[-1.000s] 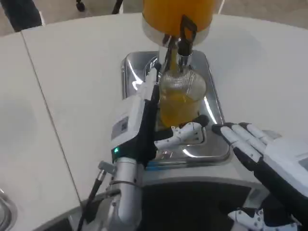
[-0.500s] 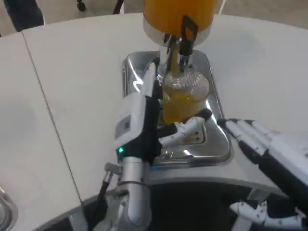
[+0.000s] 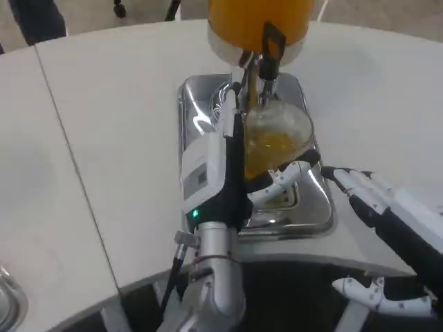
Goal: Grasp the cup under the faucet to collect the drink, then remove the cup.
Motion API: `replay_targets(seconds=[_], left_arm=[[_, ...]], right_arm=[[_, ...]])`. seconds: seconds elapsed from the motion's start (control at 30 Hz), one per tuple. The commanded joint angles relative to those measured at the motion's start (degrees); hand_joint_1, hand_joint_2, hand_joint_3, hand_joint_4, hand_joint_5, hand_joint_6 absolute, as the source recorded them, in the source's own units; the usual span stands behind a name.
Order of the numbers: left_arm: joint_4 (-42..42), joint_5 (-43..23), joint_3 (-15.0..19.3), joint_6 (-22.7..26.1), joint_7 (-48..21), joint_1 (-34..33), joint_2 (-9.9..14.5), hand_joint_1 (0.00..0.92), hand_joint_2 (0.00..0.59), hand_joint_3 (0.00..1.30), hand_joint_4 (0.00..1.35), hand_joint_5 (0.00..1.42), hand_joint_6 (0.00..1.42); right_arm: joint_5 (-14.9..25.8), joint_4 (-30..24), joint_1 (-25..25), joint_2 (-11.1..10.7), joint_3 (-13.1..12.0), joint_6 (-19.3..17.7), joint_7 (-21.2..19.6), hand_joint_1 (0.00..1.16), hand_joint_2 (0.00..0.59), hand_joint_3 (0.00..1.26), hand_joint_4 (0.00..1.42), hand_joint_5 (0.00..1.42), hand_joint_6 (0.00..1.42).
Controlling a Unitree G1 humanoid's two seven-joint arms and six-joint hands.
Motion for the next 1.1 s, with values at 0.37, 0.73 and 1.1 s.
replay_targets(seconds=[0.37,0.73,1.1], left_arm=[[5.9,0.3,-2.1,0.3,8.8,-1.0,-4.8,0.604,0.062,0.82,1.09,1.33,1.42],[5.8,-1.4,-1.0,-4.3,11.3,-0.8,-1.8,0.638,0.048,1.03,1.22,1.38,1.42],[-0.5,-0.9,2.2,-5.4,9.4,1.5,4.9,0.654,0.051,1.06,1.22,1.37,1.42]], right_arm=[[-1.4,0.3,-2.9,-0.2,1.6,4.6,2.1,0.50,0.416,0.02,0.00,0.00,0.10],[2.1,4.1,-4.7,-0.3,1.5,2.5,-0.4,0.49,0.424,0.02,0.00,0.00,0.10],[2.7,6.9,-5.7,1.1,5.4,-0.2,-4.7,0.49,0.430,0.02,0.00,0.00,0.10]])
